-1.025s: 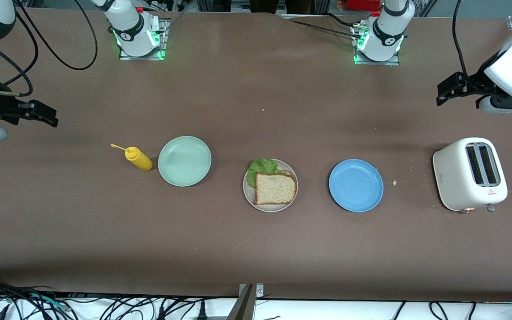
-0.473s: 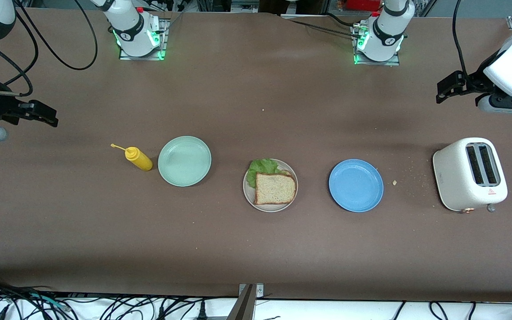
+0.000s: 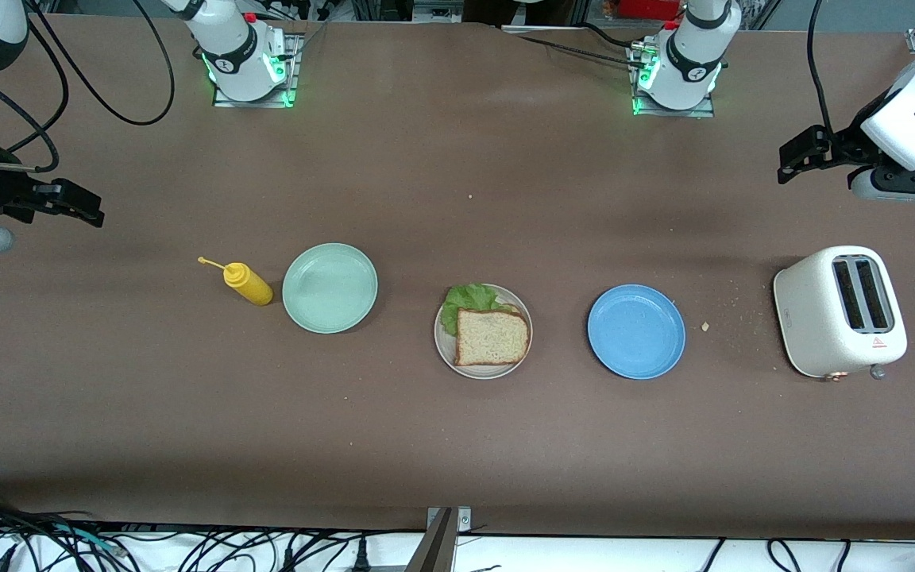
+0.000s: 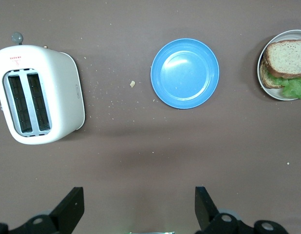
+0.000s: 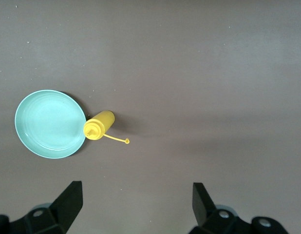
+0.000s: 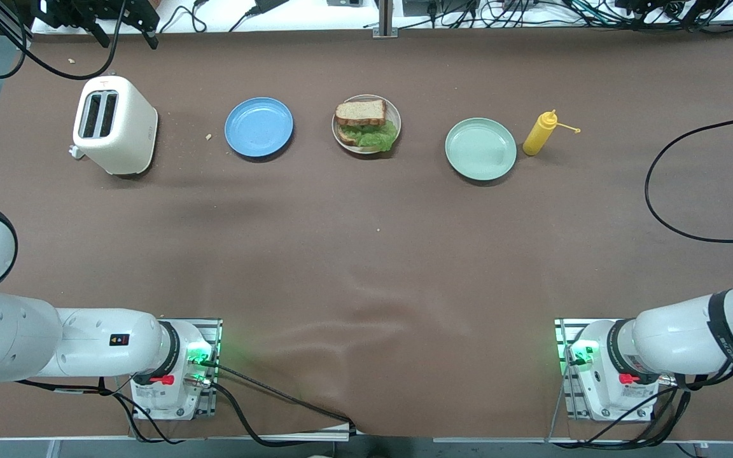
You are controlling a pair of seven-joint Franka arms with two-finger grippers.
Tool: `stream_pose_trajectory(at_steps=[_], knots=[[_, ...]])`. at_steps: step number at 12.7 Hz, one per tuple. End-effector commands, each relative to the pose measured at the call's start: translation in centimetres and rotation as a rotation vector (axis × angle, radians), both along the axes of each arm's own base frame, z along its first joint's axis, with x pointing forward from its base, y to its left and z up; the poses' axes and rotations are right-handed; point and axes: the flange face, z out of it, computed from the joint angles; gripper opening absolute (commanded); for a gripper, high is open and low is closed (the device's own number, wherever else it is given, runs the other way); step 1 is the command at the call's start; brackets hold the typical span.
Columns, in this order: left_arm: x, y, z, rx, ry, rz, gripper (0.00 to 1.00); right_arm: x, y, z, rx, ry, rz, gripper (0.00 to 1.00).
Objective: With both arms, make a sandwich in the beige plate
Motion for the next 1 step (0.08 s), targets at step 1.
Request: stream_pose_trajectory(at_steps=[1], knots=[[-0.59,-0.36,0.59,0.024,-0.002,-0.005,1.0,-0.23,0.04,0.38,0.002,0.002,0.001,1.0]])
